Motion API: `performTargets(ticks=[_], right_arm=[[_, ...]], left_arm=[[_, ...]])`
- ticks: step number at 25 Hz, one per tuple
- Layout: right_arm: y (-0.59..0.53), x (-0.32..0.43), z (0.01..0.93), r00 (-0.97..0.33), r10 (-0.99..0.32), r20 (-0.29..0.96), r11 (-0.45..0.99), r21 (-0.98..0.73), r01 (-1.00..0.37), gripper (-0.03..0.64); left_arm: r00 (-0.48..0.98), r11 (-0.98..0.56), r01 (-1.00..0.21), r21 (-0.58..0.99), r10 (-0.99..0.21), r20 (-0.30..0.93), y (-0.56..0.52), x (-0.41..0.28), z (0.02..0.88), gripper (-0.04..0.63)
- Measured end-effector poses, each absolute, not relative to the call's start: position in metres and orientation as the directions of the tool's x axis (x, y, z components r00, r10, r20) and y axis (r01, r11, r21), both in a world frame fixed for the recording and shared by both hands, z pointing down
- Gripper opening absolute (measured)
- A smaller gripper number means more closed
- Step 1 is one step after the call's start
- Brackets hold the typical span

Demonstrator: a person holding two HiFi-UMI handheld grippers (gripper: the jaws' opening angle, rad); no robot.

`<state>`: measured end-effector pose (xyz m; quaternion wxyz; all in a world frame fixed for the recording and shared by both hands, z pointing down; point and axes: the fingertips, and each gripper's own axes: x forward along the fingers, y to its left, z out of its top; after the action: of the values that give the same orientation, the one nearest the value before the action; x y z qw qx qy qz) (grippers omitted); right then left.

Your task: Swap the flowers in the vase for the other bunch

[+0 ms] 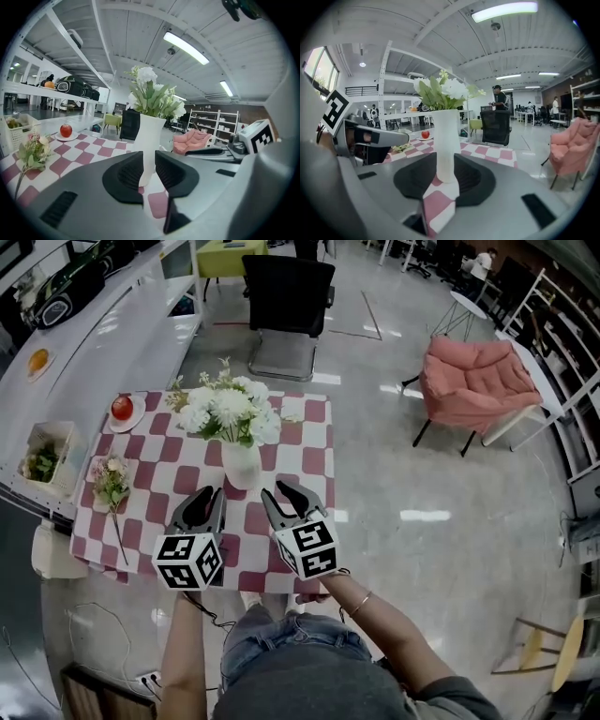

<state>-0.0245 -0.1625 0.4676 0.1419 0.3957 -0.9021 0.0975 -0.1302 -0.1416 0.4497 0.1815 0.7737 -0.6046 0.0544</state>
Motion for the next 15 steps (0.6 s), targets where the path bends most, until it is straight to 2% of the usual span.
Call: performTargets(ticks=[7, 15], right_arm=[[-0.143, 0.007, 0.465, -0.65, -0.688, 0.323, 0.666, -0.077, -0.742, 0.025], [-0.12, 0.034, 0.446, -0.68, -0.687, 0.256, 0.687, -0.074, -0.723, 0.011]], left_arm=[[0.201, -0.136, -0.969, 0.207, -0.922, 0.332, -0.118, -0.117, 0.464, 0.05], [0.135, -0.076, -0.98, 0.185, -0.934, 0.332, -0.092, -0.103, 0.467, 0.031]])
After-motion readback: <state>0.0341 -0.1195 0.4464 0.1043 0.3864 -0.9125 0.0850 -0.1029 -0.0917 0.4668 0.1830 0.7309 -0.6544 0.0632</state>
